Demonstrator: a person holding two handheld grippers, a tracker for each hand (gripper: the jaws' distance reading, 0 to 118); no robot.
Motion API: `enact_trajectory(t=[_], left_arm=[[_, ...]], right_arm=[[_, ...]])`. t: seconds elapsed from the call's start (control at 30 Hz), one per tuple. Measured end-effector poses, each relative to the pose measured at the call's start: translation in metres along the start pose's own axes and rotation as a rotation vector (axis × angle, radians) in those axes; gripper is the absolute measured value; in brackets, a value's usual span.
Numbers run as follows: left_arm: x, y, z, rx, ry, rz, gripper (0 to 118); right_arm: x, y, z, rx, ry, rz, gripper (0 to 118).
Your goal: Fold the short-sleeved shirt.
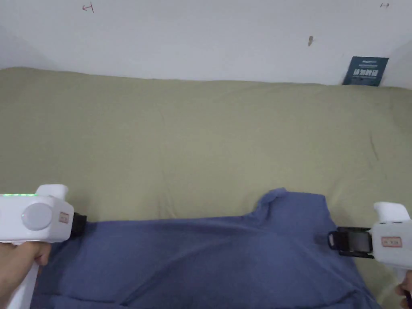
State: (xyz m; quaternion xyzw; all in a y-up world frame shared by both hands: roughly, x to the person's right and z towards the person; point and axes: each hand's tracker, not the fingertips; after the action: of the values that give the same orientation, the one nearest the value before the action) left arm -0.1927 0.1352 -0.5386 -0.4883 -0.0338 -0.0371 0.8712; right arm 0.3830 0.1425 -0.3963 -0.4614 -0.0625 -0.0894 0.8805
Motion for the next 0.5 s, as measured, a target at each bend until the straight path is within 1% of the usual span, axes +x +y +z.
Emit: enact_trajectory(t=[0.03, 0.07, 0.17, 0.2, 0.23, 0.27, 0.3, 0.33, 0.37, 0.4, 0.43, 0.47, 0.5], left_arm=[[0.001, -0.001, 0.001, -0.002, -0.025, 0.009, 3], [-0.001, 0.002, -0.005, -0.018, -0.032, 0.016, 3], [-0.003, 0.003, -0.012, -0.025, -0.015, 0.012, 3], [0.001, 0.002, -0.011, -0.022, -0.009, 0.017, 3], [0.001, 0.002, -0.01, -0.021, -0.01, 0.024, 4], [0.001, 0.002, -0.01, -0.021, -0.01, 0.026, 4], [0.002, 0.002, -0.009, -0.02, -0.009, 0.017, 3], [0.002, 0.002, -0.007, -0.02, -0.006, 0.007, 3], [0.003, 0.002, -0.005, -0.022, -0.003, -0.005, 4], [0.003, 0.001, -0.002, -0.023, -0.003, -0.013, 3], [0.002, 0.0, 0.002, -0.02, -0.006, -0.018, 4], [-0.001, 0.0, 0.006, -0.018, -0.009, -0.019, 3], [-0.003, -0.002, 0.012, -0.017, -0.013, -0.015, 3]], right_arm=[[0.0, -0.005, -0.004, 0.027, 0.026, 0.008, 116], [-0.002, -0.002, -0.012, 0.013, 0.039, 0.038, 112], [0.001, 0.016, -0.045, -0.071, -0.034, 0.054, 113], [0.002, 0.018, -0.056, -0.075, -0.039, 0.061, 110], [0.005, 0.019, -0.067, -0.099, -0.039, 0.067, 100], [-0.01, 0.024, -0.056, -0.142, -0.052, 0.066, 80], [-0.011, 0.024, -0.06, -0.139, -0.07, 0.064, 75], [-0.01, 0.024, -0.054, -0.117, -0.058, 0.075, 67], [-0.01, 0.026, -0.047, -0.117, -0.056, 0.091, 44], [-0.006, 0.03, -0.043, -0.076, -0.04, 0.129, 2], [-0.003, 0.031, -0.033, -0.058, 0.009, 0.134, 2], [-0.002, 0.031, -0.021, -0.037, -0.001, 0.094, 2], [-0.001, 0.031, -0.01, -0.035, 0.038, 0.093, 2]])
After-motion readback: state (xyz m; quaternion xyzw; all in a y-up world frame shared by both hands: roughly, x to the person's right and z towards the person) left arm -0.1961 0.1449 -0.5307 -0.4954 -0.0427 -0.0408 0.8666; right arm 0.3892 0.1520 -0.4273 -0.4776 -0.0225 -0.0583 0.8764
